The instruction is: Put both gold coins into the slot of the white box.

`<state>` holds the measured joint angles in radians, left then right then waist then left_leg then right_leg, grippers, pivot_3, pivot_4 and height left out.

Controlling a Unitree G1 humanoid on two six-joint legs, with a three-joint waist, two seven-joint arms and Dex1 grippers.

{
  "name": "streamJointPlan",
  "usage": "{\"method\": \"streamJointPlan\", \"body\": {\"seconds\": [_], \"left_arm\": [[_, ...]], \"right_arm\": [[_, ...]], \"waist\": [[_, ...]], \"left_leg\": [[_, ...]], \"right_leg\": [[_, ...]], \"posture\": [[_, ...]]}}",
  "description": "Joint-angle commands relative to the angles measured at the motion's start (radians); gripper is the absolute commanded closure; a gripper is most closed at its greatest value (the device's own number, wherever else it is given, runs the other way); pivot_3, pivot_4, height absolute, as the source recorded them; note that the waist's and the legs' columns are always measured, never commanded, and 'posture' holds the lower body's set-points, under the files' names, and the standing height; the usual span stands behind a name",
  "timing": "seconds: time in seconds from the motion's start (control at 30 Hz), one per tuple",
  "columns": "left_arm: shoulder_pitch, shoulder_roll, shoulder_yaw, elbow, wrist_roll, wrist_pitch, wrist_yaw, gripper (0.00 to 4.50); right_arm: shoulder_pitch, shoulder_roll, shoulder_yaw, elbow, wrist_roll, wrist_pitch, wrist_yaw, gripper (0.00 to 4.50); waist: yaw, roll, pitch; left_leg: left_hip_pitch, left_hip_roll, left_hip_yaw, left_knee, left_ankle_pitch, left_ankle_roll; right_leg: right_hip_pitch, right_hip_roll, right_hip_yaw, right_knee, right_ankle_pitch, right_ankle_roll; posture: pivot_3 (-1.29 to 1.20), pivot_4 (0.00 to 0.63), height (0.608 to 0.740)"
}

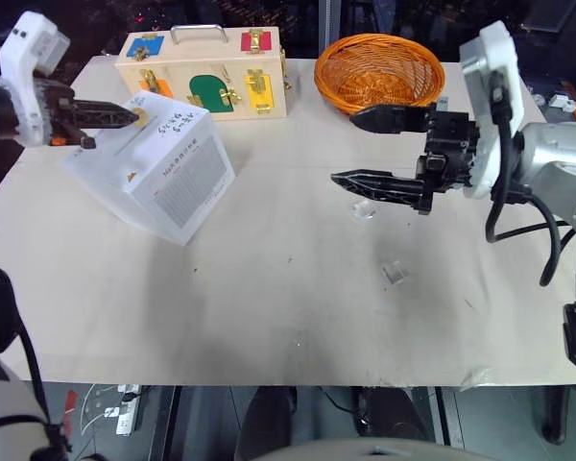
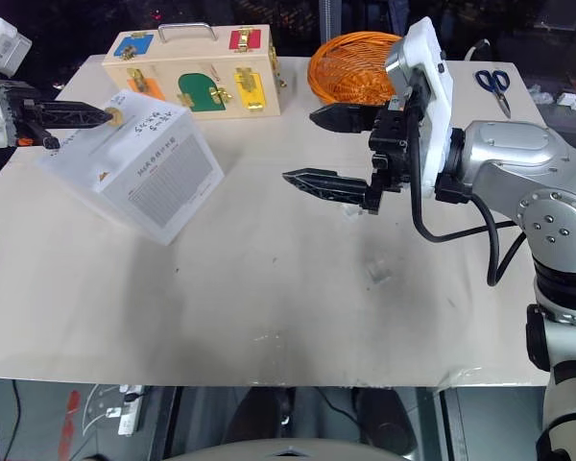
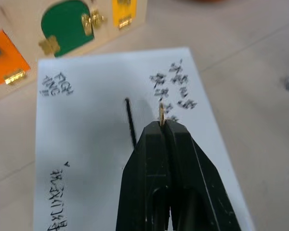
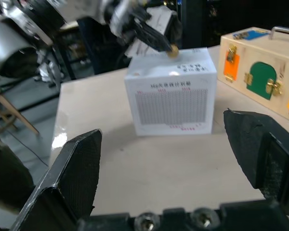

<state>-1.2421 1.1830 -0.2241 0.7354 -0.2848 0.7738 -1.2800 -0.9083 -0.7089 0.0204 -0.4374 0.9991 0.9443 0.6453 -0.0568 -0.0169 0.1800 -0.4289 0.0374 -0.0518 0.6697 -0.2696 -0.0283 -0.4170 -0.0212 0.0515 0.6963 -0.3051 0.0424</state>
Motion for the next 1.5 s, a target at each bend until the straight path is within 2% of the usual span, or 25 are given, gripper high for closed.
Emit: {"method": "streamJointPlan", "body": {"seconds": [0.03, 0.33, 0.5, 0.53, 0.57, 0.6, 0.63, 0.73, 0.83, 0.93, 1.0, 1.13, 1.2, 1.27, 1.33, 1.4, 1.47, 1.5], "left_arm": [[-0.039, 0.003, 0.013, 0.046, 0.073, -0.034, -0.031, 4.5], [-0.03, -0.009, 0.03, 0.091, 0.171, -0.069, -0.058, 4.5], [0.012, -0.012, 0.074, 0.035, 0.163, -0.056, -0.066, 4.5], [0.017, -0.015, 0.09, 0.029, 0.159, -0.056, -0.055, 3.96], [0.017, -0.018, 0.105, 0.025, 0.154, -0.042, -0.044, 3.75], [0.018, -0.018, 0.114, 0.016, 0.151, -0.027, -0.043, 3.24], [0.024, -0.016, 0.126, 0.0, 0.148, -0.026, -0.038, 2.92], [-0.012, -0.037, 0.232, -0.064, 0.087, -0.012, 0.028, 1.38], [-0.031, -0.147, 0.422, -0.384, -0.148, 0.186, 0.072, 1.38], [0.083, -0.275, 0.562, -0.743, -0.342, 0.434, 0.191, 1.38], [0.188, -0.378, 0.646, -0.936, -0.432, 0.517, 0.289, 1.38], [0.452, -0.558, 0.739, -1.227, -0.537, 0.585, 0.462, 1.38], [0.561, -0.606, 0.768, -1.313, -0.582, 0.591, 0.516, 1.38], [0.769, -0.612, 0.787, -1.383, -0.554, 0.525, 0.529, 1.38], [0.989, -0.572, 0.809, -1.417, -0.503, 0.417, 0.475, 1.38], [1.114, -0.538, 0.823, -1.405, -0.477, 0.325, 0.438, 1.38], [1.22, -0.51, 0.83, -1.371, -0.443, 0.235, 0.395, 1.38], [1.263, -0.494, 0.829, -1.352, -0.426, 0.188, 0.369, 1.38]], "right_arm": [[-0.001, 0.007, -0.042, -0.045, 0.022, 0.01, -0.017, 0.06], [0.033, 0.017, -0.058, -0.076, 0.047, 0.031, -0.056, 0.06], [0.042, 0.021, -0.054, -0.08, 0.037, 0.028, -0.053, 0.06], [0.044, 0.021, -0.054, -0.081, 0.036, 0.027, -0.052, 0.0], [0.045, 0.021, -0.054, -0.081, 0.036, 0.027, -0.053, 0.0], [0.048, 0.02, -0.054, -0.081, 0.035, 0.026, -0.051, 0.0], [0.052, 0.019, -0.055, -0.083, 0.035, 0.026, -0.051, 0.0], [0.08, 0.012, -0.069, -0.095, 0.039, 0.033, -0.07, 0.0], [0.179, -0.02, -0.107, -0.149, -0.023, 0.014, -0.135, 0.0], [0.335, -0.053, -0.14, -0.237, -0.112, -0.051, -0.152, 0.0], [0.432, -0.055, -0.175, -0.278, -0.127, -0.096, -0.137, 0.0], [0.64, -0.091, -0.252, -0.328, -0.19, -0.156, -0.102, 0.0], [0.735, -0.11, -0.287, -0.35, -0.217, -0.195, -0.068, 0.0], [0.892, -0.091, -0.381, -0.377, -0.247, -0.238, -0.053, 0.0], [1.064, -0.066, -0.476, -0.391, -0.291, -0.287, -0.019, 0.0], [1.174, -0.043, -0.528, -0.384, -0.329, -0.344, 0.011, 0.0], [1.278, -0.019, -0.567, -0.366, -0.386, -0.422, 0.053, 0.0], [1.314, -0.007, -0.587, -0.362, -0.392, -0.444, 0.07, 0.0]], "waist": [[-0.002, 0.0, 0.0], [-0.01, 0.0, 0.0], [-0.012, 0.0, 0.0], [-0.012, 0.0, 0.0], [-0.012, 0.0, 0.0], [-0.012, 0.0, 0.0], [-0.011, 0.0, 0.0], [-0.011, 0.0, 0.0], [0.006, -0.001, 0.0], [0.02, -0.001, -0.001], [0.016, 0.002, -0.002], [0.01, 0.004, -0.003], [0.012, 0.003, -0.002], [0.013, 0.002, -0.002], [0.014, 0.005, -0.004], [0.019, 0.0, -0.003], [0.023, -0.002, -0.003], [0.026, -0.001, -0.003]], "left_leg": [[0.0, 0.0, 0.0, 0.0, 0.0, 0.0], [-0.001, -0.001, -0.001, 0.002, 0.0, 0.0], [0.0, -0.001, -0.001, 0.002, 0.0, 0.0], [0.0, -0.001, -0.001, 0.003, 0.0, 0.0], [0.0, -0.001, -0.001, 0.003, 0.0, 0.0], [-0.001, -0.001, -0.001, 0.003, 0.0, 0.0], [-0.002, -0.001, -0.002, 0.004, 0.0, 0.0], [-0.003, -0.001, -0.004, 0.005, 0.0, 0.0], [-0.005, -0.001, -0.008, 0.008, 0.0, 0.0], [-0.007, -0.001, -0.009, 0.012, 0.0, 0.0], [-0.005, -0.002, -0.008, 0.013, 0.0, 0.0], [0.0, -0.007, -0.006, 0.015, 0.0, 0.0], [0.004, -0.007, -0.006, 0.016, 0.0, 0.001], [0.005, -0.007, -0.006, 0.016, 0.0, 0.001], [0.014, -0.007, -0.004, 0.012, -0.002, 0.004], [0.024, -0.008, -0.003, 0.004, -0.002, 0.004], [0.028, -0.008, 0.0, 0.005, -0.002, 0.004], [0.036, -0.008, -0.002, 0.005, -0.002, 0.004]], "right_leg": [[0.0, 0.0, 0.0, 0.0, 0.0, 0.0], [0.0, -0.002, -0.001, 0.002, 0.0, 0.0], [0.0, -0.001, -0.001, 0.003, 0.0, 0.0], [0.0, -0.002, -0.001, 0.003, 0.0, 0.0], [0.0, -0.002, -0.001, 0.003, 0.0, 0.0], [0.0, -0.002, -0.001, 0.003, 0.0, 0.0], [0.0, -0.002, -0.002, 0.004, 0.0, 0.0], [0.0, -0.002, -0.004, 0.003, 0.0, 0.0], [0.002, -0.004, -0.009, 0.003, 0.0, 0.0], [0.005, -0.01, -0.012, 0.001, 0.0, 0.001], [0.007, -0.012, -0.009, 0.002, -0.001, 0.003], [0.009, -0.012, -0.008, 0.009, -0.001, 0.004], [0.01, -0.01, -0.006, 0.015, -0.002, 0.003], [0.01, -0.009, -0.006, 0.016, -0.002, 0.003], [0.017, -0.009, -0.004, 0.014, -0.002, 0.003], [0.025, -0.01, 0.001, 0.01, -0.003, 0.003], [0.029, -0.01, 0.0, 0.011, -0.003, 0.003], [0.038, -0.01, -0.002, 0.007, -0.004, 0.003]], "posture": [[0.0, 0.15, 0.726], [0.0, 0.15, 0.726], [0.0, 0.15, 0.726], [0.0, 0.15, 0.726], [0.0, 0.15, 0.726], [0.0, 0.15, 0.726], [0.0, 0.15, 0.726], [0.0, 0.15, 0.726], [0.0, 0.15, 0.726], [0.0, 0.15, 0.726], [0.0, 0.15, 0.726], [0.0, 0.15, 0.726], [0.0, 0.15, 0.726], [0.0, 0.15, 0.726], [0.0, 0.15, 0.726], [0.0, 0.15, 0.726], [0.0, 0.15, 0.726], [0.0, 0.15, 0.726]]}}
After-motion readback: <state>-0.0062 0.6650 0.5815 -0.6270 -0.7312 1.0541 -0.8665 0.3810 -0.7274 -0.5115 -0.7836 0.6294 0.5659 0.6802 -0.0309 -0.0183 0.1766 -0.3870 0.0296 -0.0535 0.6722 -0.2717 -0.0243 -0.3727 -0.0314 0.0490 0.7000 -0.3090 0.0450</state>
